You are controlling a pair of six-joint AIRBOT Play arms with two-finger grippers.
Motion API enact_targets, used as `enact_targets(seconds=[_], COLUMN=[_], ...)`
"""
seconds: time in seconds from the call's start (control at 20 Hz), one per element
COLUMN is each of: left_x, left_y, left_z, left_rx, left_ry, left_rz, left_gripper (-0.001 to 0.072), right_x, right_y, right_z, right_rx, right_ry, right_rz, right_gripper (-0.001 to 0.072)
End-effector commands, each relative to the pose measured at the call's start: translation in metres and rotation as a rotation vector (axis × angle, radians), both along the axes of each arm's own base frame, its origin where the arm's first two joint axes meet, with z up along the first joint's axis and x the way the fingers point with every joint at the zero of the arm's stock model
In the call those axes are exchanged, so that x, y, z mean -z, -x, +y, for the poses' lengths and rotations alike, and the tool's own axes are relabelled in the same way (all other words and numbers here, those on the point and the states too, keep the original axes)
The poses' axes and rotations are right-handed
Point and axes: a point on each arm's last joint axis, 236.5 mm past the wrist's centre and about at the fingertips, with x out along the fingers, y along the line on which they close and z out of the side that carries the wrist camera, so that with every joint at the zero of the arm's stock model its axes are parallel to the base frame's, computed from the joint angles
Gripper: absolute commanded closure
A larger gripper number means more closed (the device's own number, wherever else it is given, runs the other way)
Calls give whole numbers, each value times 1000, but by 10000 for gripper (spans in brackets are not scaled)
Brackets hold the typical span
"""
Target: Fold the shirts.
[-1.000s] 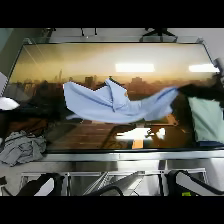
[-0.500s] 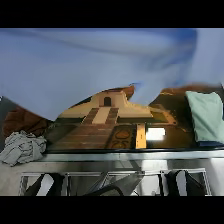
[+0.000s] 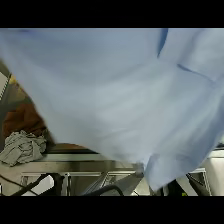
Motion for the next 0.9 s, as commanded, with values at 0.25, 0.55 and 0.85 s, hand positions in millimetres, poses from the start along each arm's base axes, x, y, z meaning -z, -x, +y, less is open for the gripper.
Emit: enact_targets(seconds=[0.25,0.55,0.85], left_x=[292,388,396], left_y=[-110,-159,-159], left_z=[-3,9,28], left_rx=[90,68,-7], left_ry=[-64,-31,-80], left_rz=[604,700,689], left_gripper=[693,693,693], right_x=[372,474,480], right_y=[-198,-254,-236], right_z=[18,16,3], right_rx=[-86,-30,-60], right_ry=[-71,-351,-234], right_rz=[732,785,847], right_gripper=[698,698,698])
